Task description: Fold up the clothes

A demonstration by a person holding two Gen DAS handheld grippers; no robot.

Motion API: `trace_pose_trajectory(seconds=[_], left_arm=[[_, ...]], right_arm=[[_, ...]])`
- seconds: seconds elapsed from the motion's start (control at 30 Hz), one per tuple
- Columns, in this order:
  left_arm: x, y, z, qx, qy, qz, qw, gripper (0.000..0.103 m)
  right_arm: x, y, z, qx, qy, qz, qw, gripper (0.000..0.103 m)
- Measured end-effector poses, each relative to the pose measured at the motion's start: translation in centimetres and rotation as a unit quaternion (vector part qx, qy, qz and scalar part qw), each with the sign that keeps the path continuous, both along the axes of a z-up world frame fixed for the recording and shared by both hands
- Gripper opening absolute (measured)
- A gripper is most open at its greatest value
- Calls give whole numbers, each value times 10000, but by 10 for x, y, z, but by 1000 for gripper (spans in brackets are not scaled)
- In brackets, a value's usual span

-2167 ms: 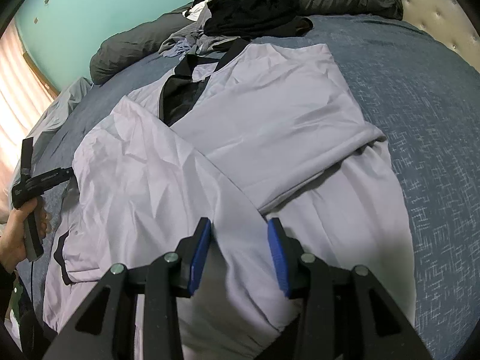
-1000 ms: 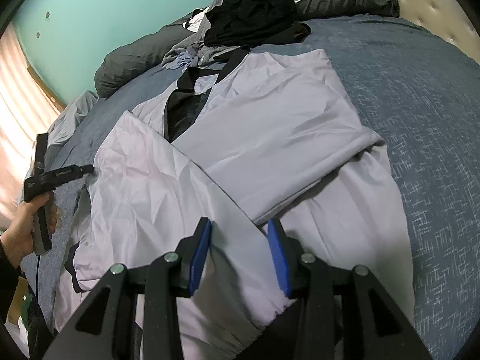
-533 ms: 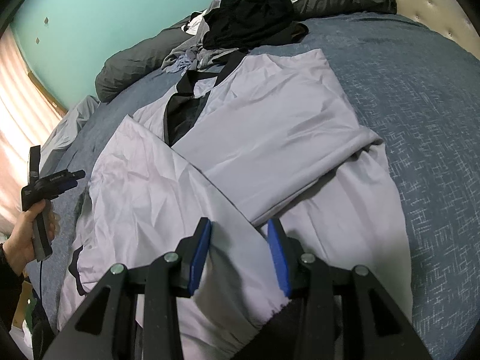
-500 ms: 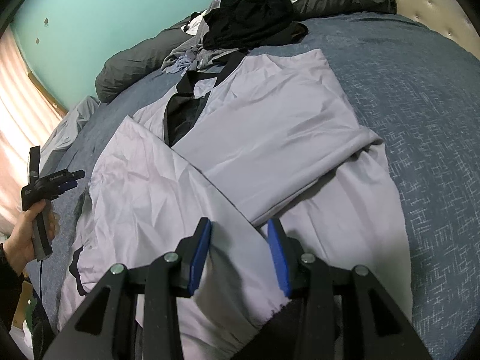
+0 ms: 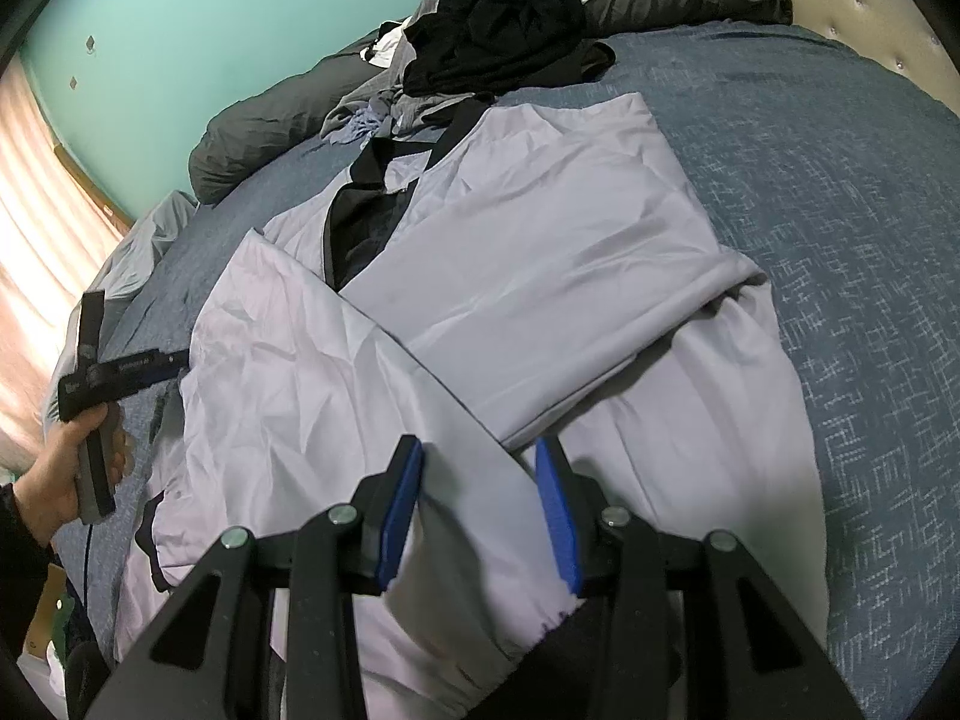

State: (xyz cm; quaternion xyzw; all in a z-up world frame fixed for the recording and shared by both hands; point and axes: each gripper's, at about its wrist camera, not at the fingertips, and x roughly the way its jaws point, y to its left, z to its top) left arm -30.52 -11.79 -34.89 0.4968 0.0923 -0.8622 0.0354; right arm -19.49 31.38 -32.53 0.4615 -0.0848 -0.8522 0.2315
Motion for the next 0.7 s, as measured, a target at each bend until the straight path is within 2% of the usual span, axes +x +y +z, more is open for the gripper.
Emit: trace_pose_trajectory(seconds=[0.2,0.37,0.6,0.7], left_arm=[[27,-24,18,210,175,197,9994,62],[52,-42,20,330,342,249,9986,62],[64,-43,8,505,451,-116,9976,62],[62,-37,2,609,552,-247,9963,62]], right_arm=[[-1,-3,4,-49,59,8,10000,40],[-1,-19,16,-191,199,145,9995,40],[-30,-73,37,-311,53,702,9970,40],[-58,-114,48,-223,-45,1094,9937,40]])
